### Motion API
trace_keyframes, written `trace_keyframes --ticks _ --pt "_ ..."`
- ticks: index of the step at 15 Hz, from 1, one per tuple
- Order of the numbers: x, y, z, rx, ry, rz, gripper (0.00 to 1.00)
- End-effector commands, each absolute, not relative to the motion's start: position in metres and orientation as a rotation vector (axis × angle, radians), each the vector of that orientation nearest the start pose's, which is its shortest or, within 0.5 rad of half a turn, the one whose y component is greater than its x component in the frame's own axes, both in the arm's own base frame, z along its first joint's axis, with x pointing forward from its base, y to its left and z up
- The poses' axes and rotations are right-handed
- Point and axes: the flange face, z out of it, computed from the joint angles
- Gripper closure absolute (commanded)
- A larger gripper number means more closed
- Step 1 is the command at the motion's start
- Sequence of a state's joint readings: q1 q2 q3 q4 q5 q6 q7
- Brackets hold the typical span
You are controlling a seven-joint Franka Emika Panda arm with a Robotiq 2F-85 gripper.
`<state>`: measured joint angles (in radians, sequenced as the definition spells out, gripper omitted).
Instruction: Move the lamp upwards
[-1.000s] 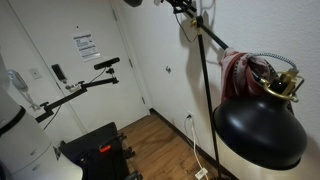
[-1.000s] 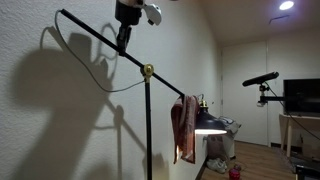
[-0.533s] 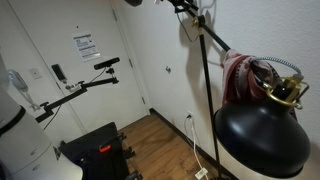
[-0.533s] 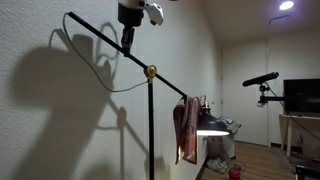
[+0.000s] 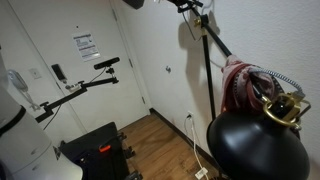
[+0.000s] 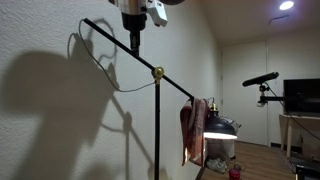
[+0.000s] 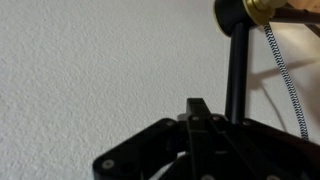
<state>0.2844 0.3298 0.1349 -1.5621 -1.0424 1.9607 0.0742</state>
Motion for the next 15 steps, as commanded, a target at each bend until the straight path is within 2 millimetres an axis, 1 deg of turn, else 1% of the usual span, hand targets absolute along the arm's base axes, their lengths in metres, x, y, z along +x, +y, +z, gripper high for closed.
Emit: trace_keyframes --ticks 1,5,7,12,15 --pt "0.651 0.226 0.445 2.091 0.865 0.263 1.0" --pt "0.651 0.225 0.442 2.071 0.926 0.232 1.0" --pt "0.649 0.231 0.442 2.051 1.015 0.234 1.0" --pt "0.641 0.248 0.442 1.926 1.208 0.191 1.0" --pt "0.641 0.247 0.441 1.865 1.28 0.147 1.0"
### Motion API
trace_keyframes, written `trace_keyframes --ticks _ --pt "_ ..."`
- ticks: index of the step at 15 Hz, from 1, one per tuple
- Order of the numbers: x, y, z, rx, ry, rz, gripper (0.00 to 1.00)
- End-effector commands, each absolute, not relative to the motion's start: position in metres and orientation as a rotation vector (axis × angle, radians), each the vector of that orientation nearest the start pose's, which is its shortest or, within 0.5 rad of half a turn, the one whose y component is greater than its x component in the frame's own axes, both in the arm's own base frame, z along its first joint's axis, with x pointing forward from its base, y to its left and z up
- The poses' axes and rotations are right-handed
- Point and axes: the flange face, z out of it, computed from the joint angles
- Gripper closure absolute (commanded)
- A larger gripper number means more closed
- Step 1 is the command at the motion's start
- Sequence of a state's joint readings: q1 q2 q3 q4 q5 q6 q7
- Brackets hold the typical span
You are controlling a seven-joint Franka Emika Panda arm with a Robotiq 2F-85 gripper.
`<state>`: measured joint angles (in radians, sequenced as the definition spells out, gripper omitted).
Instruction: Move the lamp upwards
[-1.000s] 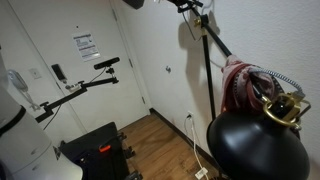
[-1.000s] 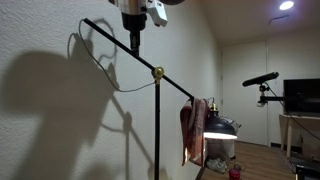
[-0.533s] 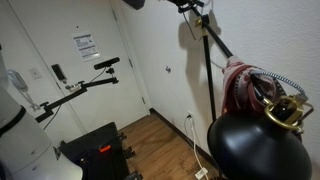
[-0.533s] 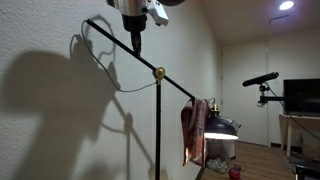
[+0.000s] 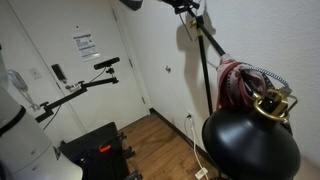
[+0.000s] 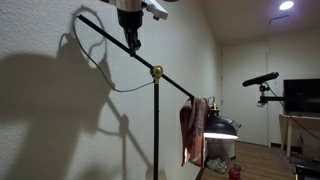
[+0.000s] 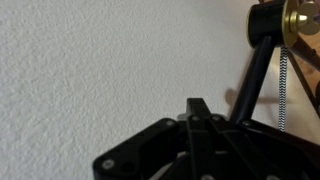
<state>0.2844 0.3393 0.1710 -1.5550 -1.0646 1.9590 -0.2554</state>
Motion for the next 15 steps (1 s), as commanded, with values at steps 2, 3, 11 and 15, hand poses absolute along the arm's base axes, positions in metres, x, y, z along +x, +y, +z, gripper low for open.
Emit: trace_keyframes --ticks 2,3,11,15 --pt "0.643 0.243 0.439 1.815 1.309 0.105 1.0" --pt "0.644 0.24 0.439 1.792 1.315 0.088 1.0" --pt "0.646 0.244 0.425 1.633 1.352 -0.042 1.0" --pt "0.646 0.232 0.46 1.627 1.292 -0.027 0.99"
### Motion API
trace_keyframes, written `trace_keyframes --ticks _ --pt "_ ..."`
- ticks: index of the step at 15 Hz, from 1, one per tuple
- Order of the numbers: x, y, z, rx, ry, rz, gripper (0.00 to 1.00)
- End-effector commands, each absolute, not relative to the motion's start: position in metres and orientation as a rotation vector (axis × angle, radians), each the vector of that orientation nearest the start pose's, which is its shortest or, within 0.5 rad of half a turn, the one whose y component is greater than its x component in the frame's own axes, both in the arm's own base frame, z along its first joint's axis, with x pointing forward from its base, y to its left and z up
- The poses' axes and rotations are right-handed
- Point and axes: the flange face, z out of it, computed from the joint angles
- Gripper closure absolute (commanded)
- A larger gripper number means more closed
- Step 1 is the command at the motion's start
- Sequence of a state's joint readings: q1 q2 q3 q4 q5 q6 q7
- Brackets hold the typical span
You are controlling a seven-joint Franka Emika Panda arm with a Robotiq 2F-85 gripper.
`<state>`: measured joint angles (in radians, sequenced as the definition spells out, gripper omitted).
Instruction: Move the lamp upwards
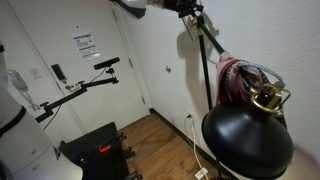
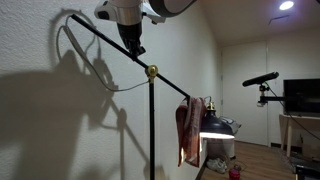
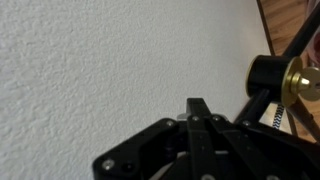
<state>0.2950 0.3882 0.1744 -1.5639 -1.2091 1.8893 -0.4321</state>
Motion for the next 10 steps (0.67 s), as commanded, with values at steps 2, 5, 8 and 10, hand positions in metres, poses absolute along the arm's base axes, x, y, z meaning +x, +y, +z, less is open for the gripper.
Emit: trace_keyframes --ticks 2,5,8,10 --pt "0.646 0.2332 0.4554 1.625 1.298 -0.032 0.99" --pt "0.6464 0.2332 0.453 1.625 1.3 -0.036 0.99" --pt "0.6464 0.2331 0.453 1.625 1.299 -0.037 0.99" --pt "0.6456 0.2411 0.4549 1.61 1.309 -0.013 1.0"
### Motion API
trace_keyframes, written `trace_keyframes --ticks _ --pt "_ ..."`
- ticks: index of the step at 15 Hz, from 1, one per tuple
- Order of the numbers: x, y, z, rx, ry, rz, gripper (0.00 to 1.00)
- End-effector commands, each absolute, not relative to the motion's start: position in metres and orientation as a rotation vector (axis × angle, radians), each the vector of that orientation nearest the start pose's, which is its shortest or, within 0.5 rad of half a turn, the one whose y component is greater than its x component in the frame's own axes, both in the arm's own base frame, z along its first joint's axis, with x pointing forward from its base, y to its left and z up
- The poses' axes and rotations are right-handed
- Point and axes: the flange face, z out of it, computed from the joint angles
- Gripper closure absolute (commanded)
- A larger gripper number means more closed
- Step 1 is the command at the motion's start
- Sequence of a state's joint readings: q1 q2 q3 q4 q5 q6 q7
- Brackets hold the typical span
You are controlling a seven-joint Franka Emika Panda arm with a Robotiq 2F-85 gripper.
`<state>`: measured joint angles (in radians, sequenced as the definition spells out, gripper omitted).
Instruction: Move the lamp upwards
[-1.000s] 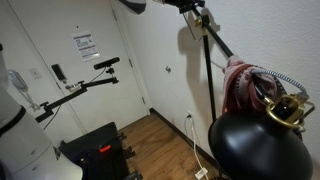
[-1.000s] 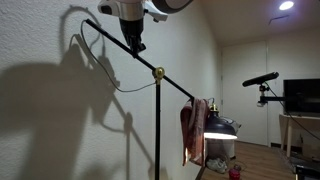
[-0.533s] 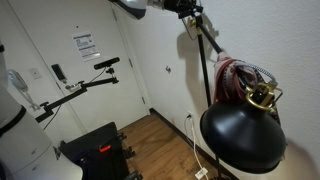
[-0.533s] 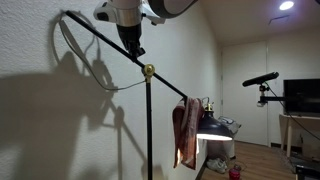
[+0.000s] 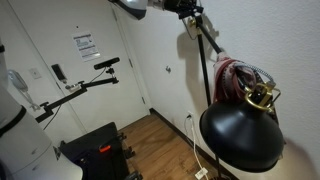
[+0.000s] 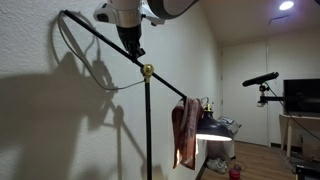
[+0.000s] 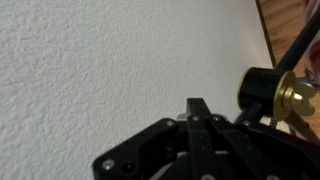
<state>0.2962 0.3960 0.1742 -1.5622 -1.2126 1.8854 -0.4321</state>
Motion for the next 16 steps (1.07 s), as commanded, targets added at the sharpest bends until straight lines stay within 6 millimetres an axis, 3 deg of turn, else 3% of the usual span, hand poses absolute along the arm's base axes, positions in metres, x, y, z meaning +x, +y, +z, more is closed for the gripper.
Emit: trace_keyframes --ticks 1,7,12,16 --pt "0.645 0.246 0.46 1.597 1.304 0.009 1.0" --pt "0.62 0.293 0.493 1.461 1.325 0.115 1.0" --pt "0.607 0.333 0.486 1.358 1.378 0.124 1.0" --pt "0.608 0.346 0.471 1.295 1.431 0.082 1.0"
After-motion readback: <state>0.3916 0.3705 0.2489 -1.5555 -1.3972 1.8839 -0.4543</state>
